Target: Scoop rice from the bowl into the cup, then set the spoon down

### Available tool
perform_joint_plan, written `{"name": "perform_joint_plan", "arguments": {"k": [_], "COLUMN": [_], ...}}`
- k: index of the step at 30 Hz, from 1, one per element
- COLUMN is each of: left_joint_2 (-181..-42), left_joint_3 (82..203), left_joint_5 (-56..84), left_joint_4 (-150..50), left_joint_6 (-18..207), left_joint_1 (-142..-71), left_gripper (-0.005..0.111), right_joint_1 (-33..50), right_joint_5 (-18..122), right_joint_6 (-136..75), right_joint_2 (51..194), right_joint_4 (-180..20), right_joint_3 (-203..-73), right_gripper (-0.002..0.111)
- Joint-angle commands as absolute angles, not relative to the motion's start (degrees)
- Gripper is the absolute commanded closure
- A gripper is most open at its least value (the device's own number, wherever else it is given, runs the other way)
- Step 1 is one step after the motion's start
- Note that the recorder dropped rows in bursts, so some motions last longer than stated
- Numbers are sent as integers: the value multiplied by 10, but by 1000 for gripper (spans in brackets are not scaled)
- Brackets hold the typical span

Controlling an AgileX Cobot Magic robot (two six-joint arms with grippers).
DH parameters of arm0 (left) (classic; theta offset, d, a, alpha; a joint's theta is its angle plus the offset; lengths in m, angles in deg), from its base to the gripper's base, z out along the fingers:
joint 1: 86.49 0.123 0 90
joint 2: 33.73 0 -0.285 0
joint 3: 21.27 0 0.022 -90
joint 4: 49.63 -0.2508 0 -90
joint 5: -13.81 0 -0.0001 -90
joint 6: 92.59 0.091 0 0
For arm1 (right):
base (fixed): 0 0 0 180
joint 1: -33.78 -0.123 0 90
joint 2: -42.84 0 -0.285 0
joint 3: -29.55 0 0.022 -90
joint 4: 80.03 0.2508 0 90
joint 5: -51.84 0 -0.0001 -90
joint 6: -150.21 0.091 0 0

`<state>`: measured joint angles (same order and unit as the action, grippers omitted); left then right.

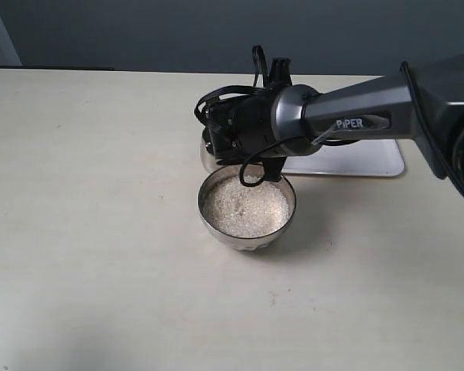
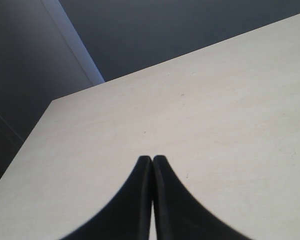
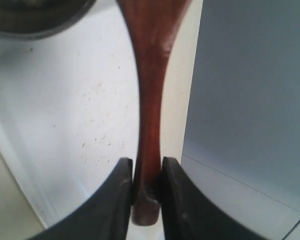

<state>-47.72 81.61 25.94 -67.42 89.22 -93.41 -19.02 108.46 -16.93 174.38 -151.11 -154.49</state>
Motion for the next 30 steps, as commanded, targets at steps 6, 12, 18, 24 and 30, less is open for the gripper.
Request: {"name": "perform_joint_plan", "arguments": {"k": [6,12,18,24,30], "left_joint_2": [-476,-476,-476,-476,-476], "left_joint_3": [815,815,815,815,815], "left_joint_5": [257,257,257,257,257], "left_joint_4": [-673,-673,-673,-673,-673], "left_joint_6": [890,890,890,890,890], "left_joint_1": [-940,-940,-940,-940,-940], "left_gripper": [106,106,106,106,106], "right_joint_1": [-203,-206,-206,-210,-212], "right_joint_5": [1112,1110,1122,1129,1143], "right_joint_6": [-145,-141,-132,-132,-118], "right_joint_2": [1736,1736,1736,1736,1731], "right_joint_4": [-1533,-1542,-1544,-1550,-1549], "right_joint_3": [-1541,-1541,-1530,-1524,-1524], "right_gripper": [109,109,109,109,109]}}
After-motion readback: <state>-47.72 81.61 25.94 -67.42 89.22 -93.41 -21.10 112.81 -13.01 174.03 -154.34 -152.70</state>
